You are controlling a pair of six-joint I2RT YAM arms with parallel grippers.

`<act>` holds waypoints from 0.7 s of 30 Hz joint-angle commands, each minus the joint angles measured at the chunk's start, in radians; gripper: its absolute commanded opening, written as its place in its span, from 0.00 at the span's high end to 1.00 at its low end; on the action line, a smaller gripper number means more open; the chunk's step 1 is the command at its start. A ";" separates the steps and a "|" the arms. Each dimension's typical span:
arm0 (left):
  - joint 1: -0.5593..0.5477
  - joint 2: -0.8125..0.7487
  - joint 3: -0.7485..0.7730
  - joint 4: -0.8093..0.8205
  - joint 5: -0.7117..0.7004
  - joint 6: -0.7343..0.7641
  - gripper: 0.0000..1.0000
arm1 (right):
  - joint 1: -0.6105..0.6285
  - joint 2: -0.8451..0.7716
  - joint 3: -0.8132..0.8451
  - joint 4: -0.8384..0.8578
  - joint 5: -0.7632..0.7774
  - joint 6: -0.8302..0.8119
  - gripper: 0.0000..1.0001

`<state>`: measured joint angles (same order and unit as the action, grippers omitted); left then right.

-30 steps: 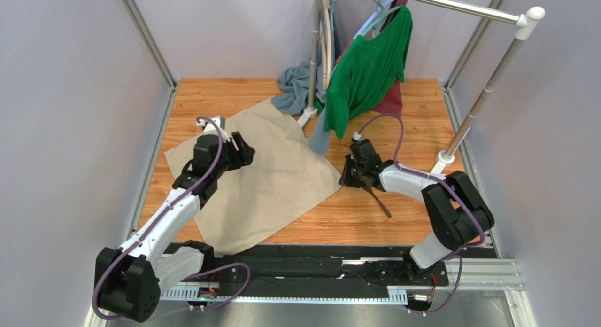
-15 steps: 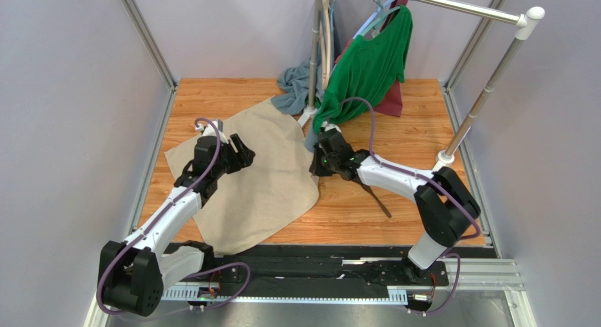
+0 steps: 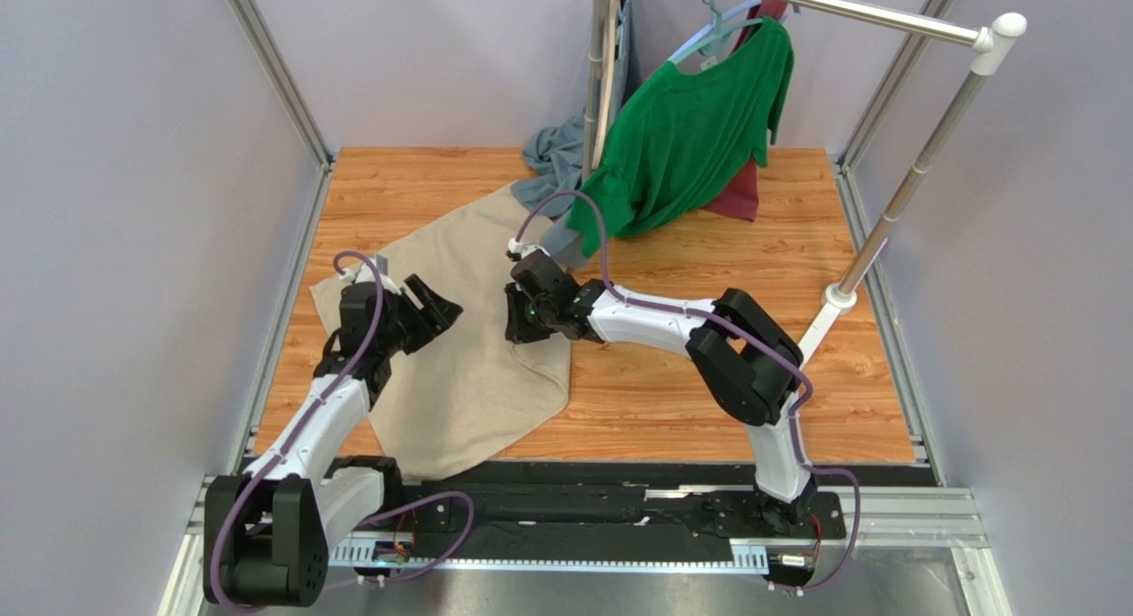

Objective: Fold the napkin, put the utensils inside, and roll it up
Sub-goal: Fold the napkin

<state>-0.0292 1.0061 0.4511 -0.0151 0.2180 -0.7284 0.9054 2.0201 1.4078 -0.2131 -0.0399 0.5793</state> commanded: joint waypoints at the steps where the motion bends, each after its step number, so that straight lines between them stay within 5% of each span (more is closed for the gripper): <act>1: 0.003 -0.026 -0.034 0.116 0.116 -0.022 0.26 | 0.006 -0.044 0.028 0.004 -0.017 -0.018 0.67; 6: -0.020 -0.035 -0.058 0.142 0.140 -0.003 0.27 | 0.013 -0.201 -0.111 0.017 0.001 -0.038 0.46; 14: -0.224 0.031 -0.028 0.106 0.023 -0.012 0.34 | 0.015 -0.457 -0.386 -0.003 0.092 -0.007 0.46; 21: -0.297 0.130 0.011 0.116 -0.111 -0.014 0.42 | -0.005 -0.543 -0.489 -0.003 0.147 0.007 0.48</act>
<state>-0.2935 1.0988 0.4061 0.0647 0.1936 -0.7391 0.9127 1.5303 0.9581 -0.2264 0.0456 0.5720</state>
